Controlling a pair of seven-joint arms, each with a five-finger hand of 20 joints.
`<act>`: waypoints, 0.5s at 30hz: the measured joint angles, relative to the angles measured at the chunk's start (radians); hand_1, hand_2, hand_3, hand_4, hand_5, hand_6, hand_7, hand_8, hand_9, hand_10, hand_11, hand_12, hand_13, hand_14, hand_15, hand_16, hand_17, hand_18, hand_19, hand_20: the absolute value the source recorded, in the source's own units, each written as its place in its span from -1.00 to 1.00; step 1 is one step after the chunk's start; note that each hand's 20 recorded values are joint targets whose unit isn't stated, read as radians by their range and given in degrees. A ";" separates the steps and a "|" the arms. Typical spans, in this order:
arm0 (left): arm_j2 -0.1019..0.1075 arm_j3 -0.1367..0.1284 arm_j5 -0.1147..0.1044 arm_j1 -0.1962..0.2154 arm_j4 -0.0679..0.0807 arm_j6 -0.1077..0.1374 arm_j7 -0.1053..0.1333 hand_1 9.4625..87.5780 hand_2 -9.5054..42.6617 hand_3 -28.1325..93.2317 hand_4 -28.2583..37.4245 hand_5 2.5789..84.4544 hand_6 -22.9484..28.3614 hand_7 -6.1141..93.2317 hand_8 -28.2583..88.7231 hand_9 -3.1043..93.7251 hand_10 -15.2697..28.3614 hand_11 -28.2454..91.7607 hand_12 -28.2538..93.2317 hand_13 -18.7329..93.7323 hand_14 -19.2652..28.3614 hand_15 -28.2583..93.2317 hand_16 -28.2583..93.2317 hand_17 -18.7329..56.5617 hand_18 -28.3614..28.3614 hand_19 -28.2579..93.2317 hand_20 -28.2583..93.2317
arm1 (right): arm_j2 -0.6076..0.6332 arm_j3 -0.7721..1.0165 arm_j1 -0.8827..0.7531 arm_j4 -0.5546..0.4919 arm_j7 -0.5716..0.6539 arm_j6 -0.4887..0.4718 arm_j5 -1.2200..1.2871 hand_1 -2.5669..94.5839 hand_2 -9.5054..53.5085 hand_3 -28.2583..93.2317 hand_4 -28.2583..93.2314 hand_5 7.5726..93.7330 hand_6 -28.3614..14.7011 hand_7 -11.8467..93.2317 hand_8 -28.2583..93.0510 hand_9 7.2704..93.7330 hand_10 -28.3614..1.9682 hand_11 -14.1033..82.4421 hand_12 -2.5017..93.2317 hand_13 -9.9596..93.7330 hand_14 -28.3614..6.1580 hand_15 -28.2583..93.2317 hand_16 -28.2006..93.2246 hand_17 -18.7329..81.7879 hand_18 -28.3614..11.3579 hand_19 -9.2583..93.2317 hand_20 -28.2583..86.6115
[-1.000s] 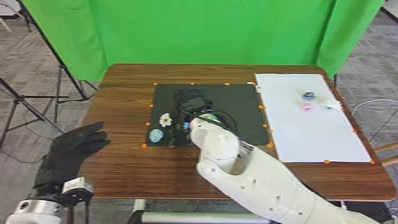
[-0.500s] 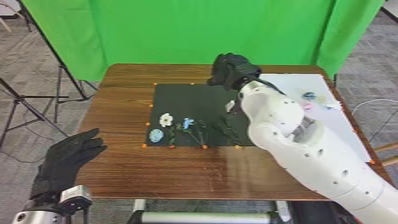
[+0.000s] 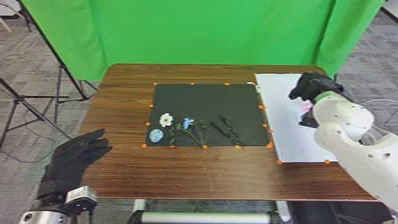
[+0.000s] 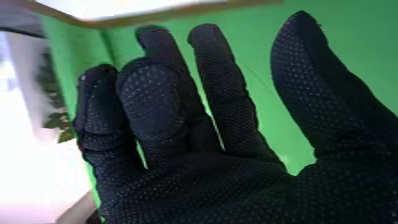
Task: Arrange flowers
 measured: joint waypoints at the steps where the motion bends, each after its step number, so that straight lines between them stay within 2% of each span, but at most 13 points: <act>1: 0.000 0.001 0.000 -0.002 0.000 0.000 0.000 -0.53 -0.46 0.82 -0.75 0.03 0.41 -0.48 -0.70 -0.10 0.72 0.13 -0.37 -0.15 1.00 0.58 -0.78 -0.75 0.79 0.46 -0.38 | 0.004 0.007 -0.013 0.002 0.003 -0.002 -0.001 -0.30 -0.84 0.86 -0.95 0.14 0.05 -0.43 -0.72 0.14 -0.35 -0.28 -0.60 0.41 0.08 0.81 -0.25 0.12 -0.62 1.00 -0.19; 9: 0.003 0.005 0.000 -0.007 0.002 -0.001 0.000 -0.53 -0.46 0.82 -0.75 0.03 0.41 -0.48 -0.70 -0.10 0.72 0.13 -0.37 -0.15 1.00 0.58 -0.78 -0.75 0.79 0.46 -0.38 | 0.013 -0.007 -0.041 0.040 0.036 0.001 -0.042 -0.30 -0.86 0.88 -0.96 0.09 0.04 -0.44 -0.72 0.03 -0.45 -0.35 -0.61 0.41 0.08 0.82 -0.26 0.12 -0.61 1.00 -0.20; 15: 0.004 0.011 -0.001 -0.010 0.005 -0.001 0.000 -0.53 -0.46 0.82 -0.75 0.02 0.40 -0.48 -0.70 -0.10 0.72 0.13 -0.37 -0.15 1.00 0.58 -0.78 -0.75 0.79 0.46 -0.38 | 0.013 -0.017 -0.028 0.074 0.058 0.009 -0.057 -0.29 -0.88 0.88 -0.96 0.04 0.05 -0.45 -0.72 0.02 -0.45 -0.36 -0.61 0.40 0.09 0.83 -0.27 0.12 -0.61 1.00 -0.20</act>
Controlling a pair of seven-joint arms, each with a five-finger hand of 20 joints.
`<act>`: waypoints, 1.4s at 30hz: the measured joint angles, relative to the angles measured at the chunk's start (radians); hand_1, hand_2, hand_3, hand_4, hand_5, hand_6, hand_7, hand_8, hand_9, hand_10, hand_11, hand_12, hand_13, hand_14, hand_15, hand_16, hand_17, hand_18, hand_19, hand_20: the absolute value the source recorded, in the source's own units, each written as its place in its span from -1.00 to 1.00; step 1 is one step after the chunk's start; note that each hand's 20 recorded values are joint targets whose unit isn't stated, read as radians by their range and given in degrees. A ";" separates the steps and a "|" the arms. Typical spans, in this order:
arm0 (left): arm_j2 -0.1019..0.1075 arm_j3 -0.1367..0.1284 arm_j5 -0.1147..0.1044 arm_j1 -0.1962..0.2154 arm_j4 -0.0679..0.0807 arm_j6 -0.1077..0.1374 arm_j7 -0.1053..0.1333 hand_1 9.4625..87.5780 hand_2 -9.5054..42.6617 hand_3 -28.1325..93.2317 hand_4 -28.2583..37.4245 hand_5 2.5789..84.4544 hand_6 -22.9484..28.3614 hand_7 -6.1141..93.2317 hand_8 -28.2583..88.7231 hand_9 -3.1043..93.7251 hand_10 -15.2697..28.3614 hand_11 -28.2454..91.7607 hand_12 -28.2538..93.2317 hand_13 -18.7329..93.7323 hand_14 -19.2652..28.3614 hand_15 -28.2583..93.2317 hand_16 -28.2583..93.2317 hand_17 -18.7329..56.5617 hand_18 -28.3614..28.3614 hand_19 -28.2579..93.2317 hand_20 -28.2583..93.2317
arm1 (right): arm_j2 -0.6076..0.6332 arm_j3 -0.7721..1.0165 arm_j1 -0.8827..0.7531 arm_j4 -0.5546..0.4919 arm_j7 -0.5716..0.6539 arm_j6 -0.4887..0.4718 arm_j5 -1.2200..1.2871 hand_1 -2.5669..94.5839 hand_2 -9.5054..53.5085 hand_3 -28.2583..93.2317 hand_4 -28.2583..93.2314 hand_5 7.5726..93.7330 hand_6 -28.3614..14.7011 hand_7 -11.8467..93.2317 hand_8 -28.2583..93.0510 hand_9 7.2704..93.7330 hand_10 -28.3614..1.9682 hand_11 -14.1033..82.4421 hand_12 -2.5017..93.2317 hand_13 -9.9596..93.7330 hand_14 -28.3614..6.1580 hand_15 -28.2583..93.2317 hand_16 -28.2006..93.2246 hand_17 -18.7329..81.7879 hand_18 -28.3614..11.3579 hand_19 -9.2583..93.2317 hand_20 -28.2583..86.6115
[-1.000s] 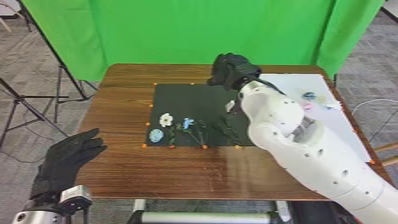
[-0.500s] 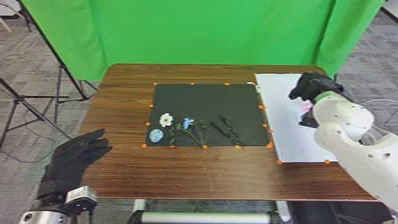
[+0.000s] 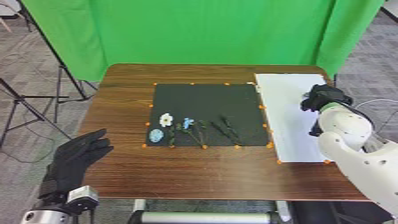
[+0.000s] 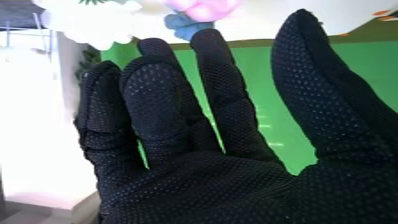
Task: Arrange flowers
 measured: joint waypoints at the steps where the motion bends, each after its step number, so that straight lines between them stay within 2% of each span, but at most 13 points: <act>1: 0.000 0.000 0.000 -0.001 0.001 0.000 0.000 -0.53 -0.46 0.82 -0.75 0.02 0.40 -0.48 -0.70 -0.10 0.72 0.13 -0.37 -0.15 1.00 0.58 -0.78 -0.75 0.79 0.46 -0.38 | -0.002 -0.001 0.004 0.007 0.001 0.000 0.000 -0.29 -0.88 0.88 -0.96 0.03 0.05 -0.46 -0.72 0.02 -0.45 -0.37 -0.61 0.40 0.09 0.83 -0.27 0.12 -0.61 1.00 -0.20; 13: 0.000 0.000 0.001 -0.015 0.002 -0.002 -0.007 -0.53 -0.46 0.82 -0.75 0.02 0.41 -0.48 -0.70 -0.10 0.72 0.13 -0.37 -0.15 1.00 0.58 -0.78 -0.75 0.79 0.46 -0.38 | -0.045 -0.025 0.044 0.052 0.005 -0.011 0.001 -0.27 -0.89 0.87 -0.97 0.02 0.09 -0.45 -0.72 0.06 -0.36 -0.35 -0.61 0.41 0.08 0.83 -0.28 0.11 -0.63 1.00 -0.21; 26: -0.012 -0.015 0.017 -0.017 0.003 -0.019 -0.041 -0.53 -0.45 0.82 -0.75 0.03 0.41 -0.48 -0.70 -0.10 0.72 0.13 -0.37 -0.15 1.00 0.58 -0.78 -0.75 0.79 0.46 -0.38 | -0.067 -0.026 0.020 0.056 0.037 -0.029 -0.001 -0.25 -0.89 0.87 -0.98 0.07 0.10 -0.44 -0.73 0.12 -0.33 -0.34 -0.61 0.43 0.09 0.81 -0.28 0.11 -0.64 1.00 -0.23; 29: -0.015 -0.016 0.020 -0.018 0.003 -0.022 -0.048 -0.54 -0.46 0.82 -0.75 0.02 0.41 -0.48 -0.70 -0.10 0.72 0.13 -0.37 -0.15 1.00 0.58 -0.78 -0.75 0.79 0.46 -0.38 | -0.067 -0.021 0.014 0.057 0.042 -0.028 0.000 -0.16 -0.92 0.88 -0.98 0.14 0.13 -0.42 -0.73 0.21 -0.24 -0.30 -0.61 0.45 0.13 0.80 -0.28 0.12 -0.62 1.00 -0.24; 31: -0.017 -0.018 0.021 -0.019 0.003 -0.024 -0.053 -0.53 -0.46 0.82 -0.75 0.03 0.41 -0.48 -0.70 -0.10 0.72 0.13 -0.37 -0.15 1.00 0.58 -0.78 -0.75 0.79 0.46 -0.38 | -0.067 -0.021 0.012 0.061 0.047 -0.029 0.001 -0.04 -0.97 0.88 -0.99 0.23 0.16 -0.37 -0.73 0.34 -0.09 -0.25 -0.58 0.49 0.21 0.76 -0.22 0.14 -0.60 1.00 -0.24; 33: -0.018 -0.018 0.021 -0.020 0.003 -0.024 -0.054 -0.53 -0.46 0.82 -0.75 0.02 0.40 -0.48 -0.70 -0.10 0.73 0.13 -0.37 -0.15 1.00 0.58 -0.78 -0.75 0.79 0.46 -0.38 | -0.071 -0.021 0.013 0.067 0.055 -0.029 0.002 0.06 -1.00 0.81 -1.00 0.33 0.18 -0.32 -0.59 0.52 0.12 -0.34 -0.41 0.53 0.29 0.73 -0.18 0.16 -0.58 1.00 -0.24; 36: -0.018 -0.018 0.021 -0.022 0.003 -0.024 -0.054 -0.53 -0.46 0.82 -0.75 0.02 0.40 -0.48 -0.70 -0.10 0.73 0.13 -0.37 -0.15 1.00 0.58 -0.78 -0.75 0.79 0.46 -0.38 | -0.076 -0.014 0.019 0.068 0.065 -0.031 0.002 0.17 -1.00 0.74 -1.00 0.46 0.25 -0.22 -0.53 0.74 0.31 -0.42 -0.22 0.59 0.33 0.71 -0.17 0.19 -0.55 1.00 -0.24; 42: -0.018 -0.020 0.021 -0.022 0.003 -0.024 -0.057 -0.53 -0.45 0.82 -0.75 0.02 0.41 -0.48 -0.70 -0.10 0.72 0.13 -0.37 -0.15 1.00 0.58 -0.78 -0.75 0.79 0.46 -0.39 | -0.076 -0.013 0.011 0.071 0.072 -0.031 -0.019 0.24 -1.00 0.72 -1.00 0.61 0.34 -0.16 -0.50 0.87 0.42 -0.35 -0.15 0.69 0.42 0.70 -0.20 0.23 -0.54 1.00 -0.21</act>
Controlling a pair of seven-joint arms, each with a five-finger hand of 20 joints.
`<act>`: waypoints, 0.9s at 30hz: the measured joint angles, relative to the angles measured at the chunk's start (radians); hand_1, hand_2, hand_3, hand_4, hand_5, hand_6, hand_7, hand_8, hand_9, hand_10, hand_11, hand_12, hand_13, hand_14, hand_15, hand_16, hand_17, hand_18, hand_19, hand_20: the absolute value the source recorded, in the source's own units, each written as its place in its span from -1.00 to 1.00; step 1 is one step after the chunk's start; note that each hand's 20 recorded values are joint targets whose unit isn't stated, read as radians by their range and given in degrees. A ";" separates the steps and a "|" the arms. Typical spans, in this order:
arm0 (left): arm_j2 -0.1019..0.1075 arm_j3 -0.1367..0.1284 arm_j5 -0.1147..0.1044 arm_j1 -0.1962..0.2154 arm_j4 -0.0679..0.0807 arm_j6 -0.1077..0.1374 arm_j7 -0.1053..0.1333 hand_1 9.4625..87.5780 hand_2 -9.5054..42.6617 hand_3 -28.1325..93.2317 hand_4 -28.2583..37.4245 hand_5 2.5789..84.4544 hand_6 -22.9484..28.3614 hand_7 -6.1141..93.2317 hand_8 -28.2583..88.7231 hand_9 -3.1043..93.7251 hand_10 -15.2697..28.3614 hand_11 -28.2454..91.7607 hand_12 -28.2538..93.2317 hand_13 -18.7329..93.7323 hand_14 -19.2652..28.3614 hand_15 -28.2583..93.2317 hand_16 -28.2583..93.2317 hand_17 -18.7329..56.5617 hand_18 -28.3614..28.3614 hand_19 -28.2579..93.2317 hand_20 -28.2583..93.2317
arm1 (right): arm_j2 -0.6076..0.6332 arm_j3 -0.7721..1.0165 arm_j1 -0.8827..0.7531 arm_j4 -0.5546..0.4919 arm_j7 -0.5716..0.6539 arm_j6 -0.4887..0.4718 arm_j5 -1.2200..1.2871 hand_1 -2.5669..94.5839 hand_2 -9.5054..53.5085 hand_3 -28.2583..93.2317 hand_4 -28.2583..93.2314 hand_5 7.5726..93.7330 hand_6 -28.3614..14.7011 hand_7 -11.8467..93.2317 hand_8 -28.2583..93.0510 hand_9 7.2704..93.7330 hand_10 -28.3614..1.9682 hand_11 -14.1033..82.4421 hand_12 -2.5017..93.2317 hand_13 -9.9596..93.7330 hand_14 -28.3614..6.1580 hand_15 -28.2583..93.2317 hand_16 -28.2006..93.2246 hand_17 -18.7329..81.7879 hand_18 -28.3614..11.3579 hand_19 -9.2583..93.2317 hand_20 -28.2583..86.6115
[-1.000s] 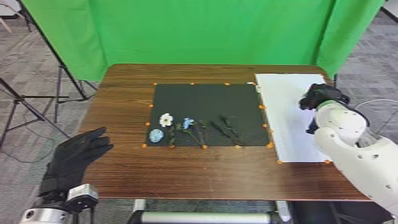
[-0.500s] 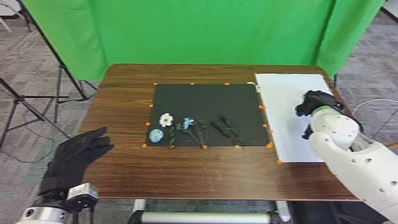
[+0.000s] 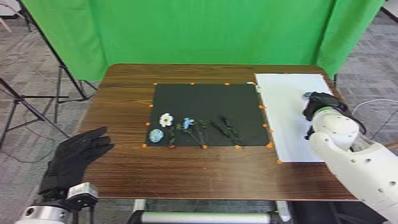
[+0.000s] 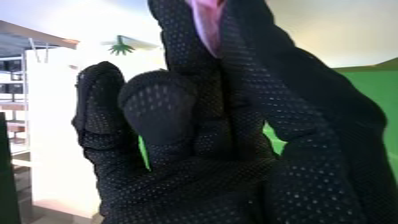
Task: Arrange flowers
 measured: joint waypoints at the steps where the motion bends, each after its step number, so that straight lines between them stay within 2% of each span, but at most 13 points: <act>1: -0.001 -0.001 0.000 0.000 0.000 0.000 -0.002 -0.53 -0.45 0.82 -0.75 0.02 0.41 -0.48 -0.70 -0.10 0.72 0.13 -0.37 -0.15 1.00 0.58 -0.78 -0.75 0.79 0.46 -0.39 | 0.001 -0.004 0.000 0.000 0.001 0.004 -0.004 0.24 -1.00 0.72 -1.00 0.63 0.33 -0.18 -0.50 0.88 0.42 -0.35 -0.14 0.69 0.42 0.70 -0.20 0.24 -0.54 1.00 -0.21; 10: -0.002 -0.002 0.001 0.000 0.000 -0.001 -0.007 -0.53 -0.45 0.82 -0.75 0.03 0.41 -0.48 -0.70 -0.10 0.72 0.13 -0.37 -0.15 1.00 0.58 -0.78 -0.75 0.79 0.46 -0.39 | 0.016 -0.049 0.002 0.006 0.010 0.096 -0.029 0.24 -1.00 0.74 -1.00 0.67 0.30 -0.20 -0.49 0.91 0.41 -0.37 -0.13 0.72 0.45 0.69 -0.19 0.26 -0.54 1.00 -0.21; 18: -0.005 -0.003 0.001 0.002 -0.001 -0.001 -0.010 -0.53 -0.45 0.82 -0.75 0.03 0.41 -0.48 -0.70 -0.10 0.72 0.13 -0.37 -0.15 1.00 0.58 -0.78 -0.75 0.79 0.47 -0.39 | 0.025 -0.056 0.008 -0.006 0.010 0.133 -0.039 0.25 -1.00 0.75 -1.00 0.70 0.28 -0.23 -0.47 0.93 0.36 -0.37 -0.12 0.73 0.44 0.68 -0.19 0.27 -0.55 1.00 -0.21; 27: -0.005 -0.012 0.001 0.014 -0.004 -0.001 -0.009 -0.53 -0.45 0.82 -0.75 0.02 0.41 -0.48 -0.70 -0.10 0.72 0.13 -0.37 -0.15 1.00 0.58 -0.78 -0.75 0.79 0.47 -0.39 | 0.046 -0.098 0.056 -0.109 -0.020 0.200 -0.057 0.24 -1.00 0.77 -1.00 0.72 0.26 -0.25 -0.46 0.94 0.33 -0.37 -0.12 0.74 0.44 0.68 -0.19 0.29 -0.57 1.00 -0.19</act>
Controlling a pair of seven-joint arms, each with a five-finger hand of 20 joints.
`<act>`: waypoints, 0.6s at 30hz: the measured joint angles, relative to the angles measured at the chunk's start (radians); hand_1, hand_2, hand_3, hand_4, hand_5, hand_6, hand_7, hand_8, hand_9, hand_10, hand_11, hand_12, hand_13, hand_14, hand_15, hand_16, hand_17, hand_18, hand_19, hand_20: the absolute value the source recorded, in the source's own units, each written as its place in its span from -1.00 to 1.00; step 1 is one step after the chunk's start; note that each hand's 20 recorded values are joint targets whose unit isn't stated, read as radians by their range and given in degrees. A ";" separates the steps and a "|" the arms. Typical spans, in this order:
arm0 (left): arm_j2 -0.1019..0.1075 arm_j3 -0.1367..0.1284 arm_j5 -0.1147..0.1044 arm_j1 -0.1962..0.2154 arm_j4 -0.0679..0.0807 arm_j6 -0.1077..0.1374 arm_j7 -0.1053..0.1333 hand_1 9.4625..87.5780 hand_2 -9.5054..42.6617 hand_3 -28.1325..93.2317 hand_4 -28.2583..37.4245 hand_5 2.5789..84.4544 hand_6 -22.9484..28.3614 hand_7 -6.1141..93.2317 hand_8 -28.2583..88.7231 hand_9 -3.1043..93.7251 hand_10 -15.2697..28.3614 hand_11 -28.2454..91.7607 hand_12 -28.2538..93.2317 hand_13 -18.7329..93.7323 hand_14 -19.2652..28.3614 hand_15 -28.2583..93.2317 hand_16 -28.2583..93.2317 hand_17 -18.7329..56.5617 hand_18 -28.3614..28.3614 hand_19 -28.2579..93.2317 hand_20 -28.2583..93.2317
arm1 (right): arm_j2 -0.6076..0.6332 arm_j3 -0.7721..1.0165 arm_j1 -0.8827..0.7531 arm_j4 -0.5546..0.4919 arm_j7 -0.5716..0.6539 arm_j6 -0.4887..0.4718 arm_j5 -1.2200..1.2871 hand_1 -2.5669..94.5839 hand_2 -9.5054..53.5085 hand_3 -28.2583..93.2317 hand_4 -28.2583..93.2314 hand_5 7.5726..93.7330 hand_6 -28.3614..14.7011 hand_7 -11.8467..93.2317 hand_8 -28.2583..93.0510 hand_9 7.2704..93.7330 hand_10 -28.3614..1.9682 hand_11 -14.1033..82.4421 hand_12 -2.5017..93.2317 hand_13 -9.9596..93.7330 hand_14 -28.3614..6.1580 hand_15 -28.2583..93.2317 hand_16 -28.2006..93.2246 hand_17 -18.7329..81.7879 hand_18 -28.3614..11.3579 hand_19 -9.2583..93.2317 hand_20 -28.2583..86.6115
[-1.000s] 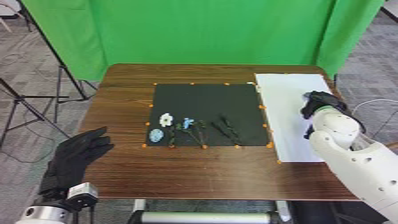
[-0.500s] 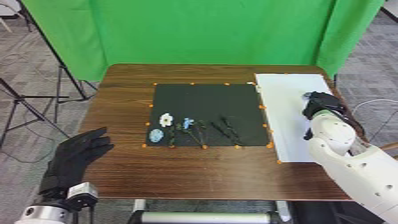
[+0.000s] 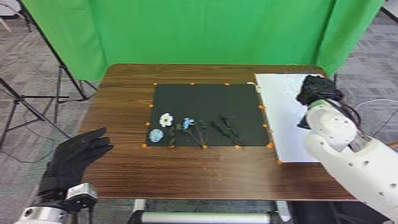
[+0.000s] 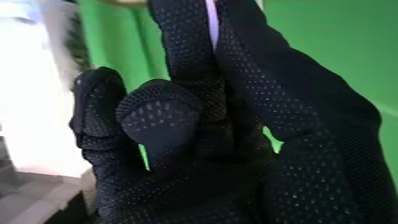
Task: Arrange flowers
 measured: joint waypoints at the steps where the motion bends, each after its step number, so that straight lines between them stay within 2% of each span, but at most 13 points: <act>1: 0.000 -0.001 0.000 0.002 -0.001 0.000 0.000 -0.53 -0.45 0.82 -0.75 0.02 0.41 -0.48 -0.70 -0.10 0.72 0.13 -0.37 -0.15 1.00 0.58 -0.78 -0.75 0.79 0.47 -0.39 | 0.000 -0.007 0.009 -0.015 -0.009 0.002 0.000 0.24 -1.00 0.77 -1.00 0.72 0.26 -0.25 -0.46 0.94 0.33 -0.37 -0.12 0.74 0.43 0.68 -0.18 0.29 -0.57 1.00 -0.19; 6: -0.001 -0.011 0.000 0.012 -0.004 0.001 0.001 -0.53 -0.45 0.82 -0.75 0.03 0.41 -0.48 -0.70 -0.10 0.73 0.13 -0.37 -0.15 1.00 0.58 -0.78 -0.75 0.79 0.47 -0.39 | -0.016 -0.059 0.064 -0.072 -0.061 0.008 0.002 0.24 -1.00 0.77 -1.00 0.73 0.25 -0.26 -0.45 0.94 0.33 -0.38 -0.12 0.74 0.43 0.68 -0.18 0.29 -0.57 1.00 -0.18; 10: -0.004 -0.022 0.000 0.018 -0.006 0.000 -0.001 -0.53 -0.45 0.82 -0.75 0.02 0.41 -0.48 -0.70 -0.10 0.72 0.13 -0.37 -0.15 1.00 0.58 -0.78 -0.75 0.79 0.47 -0.39 | -0.073 -0.103 0.110 -0.078 -0.092 0.004 0.004 0.24 -1.00 0.77 -1.00 0.73 0.25 -0.27 -0.45 0.95 0.33 -0.38 -0.11 0.74 0.43 0.68 -0.18 0.29 -0.58 1.00 -0.17; 18: -0.009 -0.027 0.011 0.001 -0.005 -0.005 -0.027 -0.53 -0.45 0.82 -0.75 0.03 0.41 -0.48 -0.70 -0.10 0.73 0.13 -0.37 -0.15 1.00 0.58 -0.78 -0.75 0.79 0.47 -0.39 | -0.250 -0.186 0.147 -0.075 -0.127 -0.024 0.000 0.24 -1.00 0.78 -1.00 0.73 0.25 -0.27 -0.45 0.94 0.34 -0.38 -0.11 0.75 0.43 0.68 -0.18 0.29 -0.58 1.00 -0.17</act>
